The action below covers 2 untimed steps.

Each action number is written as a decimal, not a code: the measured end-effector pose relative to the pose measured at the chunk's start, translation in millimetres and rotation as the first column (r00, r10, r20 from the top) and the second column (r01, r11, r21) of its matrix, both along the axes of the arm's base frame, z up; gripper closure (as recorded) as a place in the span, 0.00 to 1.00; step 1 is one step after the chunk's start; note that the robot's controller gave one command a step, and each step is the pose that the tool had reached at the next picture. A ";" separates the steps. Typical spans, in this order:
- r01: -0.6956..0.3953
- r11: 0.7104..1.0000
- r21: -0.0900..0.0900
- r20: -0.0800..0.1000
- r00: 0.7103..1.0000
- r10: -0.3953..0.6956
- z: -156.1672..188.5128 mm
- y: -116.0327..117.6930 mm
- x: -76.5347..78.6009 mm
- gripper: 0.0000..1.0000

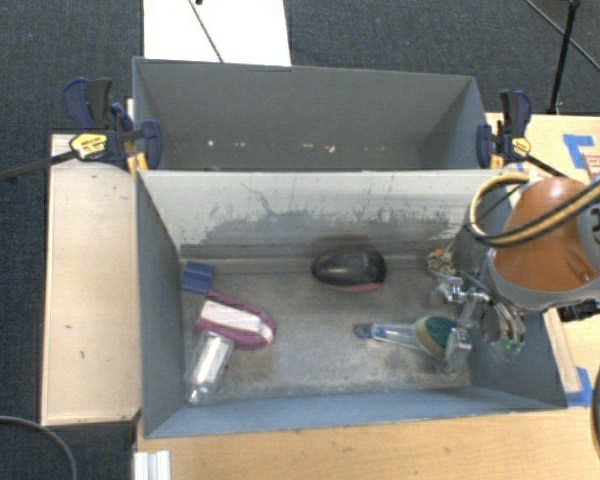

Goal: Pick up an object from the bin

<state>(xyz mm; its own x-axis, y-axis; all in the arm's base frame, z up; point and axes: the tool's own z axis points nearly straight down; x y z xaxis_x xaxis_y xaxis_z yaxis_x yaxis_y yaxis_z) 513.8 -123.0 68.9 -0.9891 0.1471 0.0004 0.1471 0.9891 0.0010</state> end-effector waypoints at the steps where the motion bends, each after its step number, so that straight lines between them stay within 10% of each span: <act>1: -0.046 0.999 -0.004 0.009 0.999 0.046 46.4 -26.5 19.8 0.00; 2: 0.120 0.993 0.000 -0.002 0.993 -0.120 0.1 -7.9 -5.4 0.00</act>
Offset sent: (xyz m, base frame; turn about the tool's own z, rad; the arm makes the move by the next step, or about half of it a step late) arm 0.0175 -0.0247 0.0432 -0.0486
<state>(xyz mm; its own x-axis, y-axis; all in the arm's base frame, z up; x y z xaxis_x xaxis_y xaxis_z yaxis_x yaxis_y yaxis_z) 508.5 -130.9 68.9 -0.9644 0.2643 0.0022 0.2643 0.9645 0.0008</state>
